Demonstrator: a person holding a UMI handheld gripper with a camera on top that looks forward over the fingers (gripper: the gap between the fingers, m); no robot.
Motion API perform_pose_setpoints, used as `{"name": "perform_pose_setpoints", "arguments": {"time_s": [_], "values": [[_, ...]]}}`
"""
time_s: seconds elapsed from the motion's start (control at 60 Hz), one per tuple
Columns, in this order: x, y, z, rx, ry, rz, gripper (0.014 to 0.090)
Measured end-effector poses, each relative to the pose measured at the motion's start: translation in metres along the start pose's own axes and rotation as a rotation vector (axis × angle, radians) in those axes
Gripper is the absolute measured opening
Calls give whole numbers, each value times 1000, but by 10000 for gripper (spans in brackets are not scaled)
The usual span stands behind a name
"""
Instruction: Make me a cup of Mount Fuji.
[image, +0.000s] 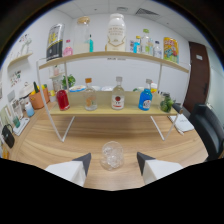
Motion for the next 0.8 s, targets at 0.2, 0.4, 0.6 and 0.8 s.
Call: {"name": "perform_pose_setpoints", "arguments": {"time_s": [0.2, 0.4, 0.6, 0.8], "values": [[-2, 0, -10, 18, 8, 19, 850], [-30, -17, -28, 127, -19, 56, 849], [-60, -85, -7, 288, -51, 36, 843], [-74, -134, 51, 336, -55, 30, 840]]}}
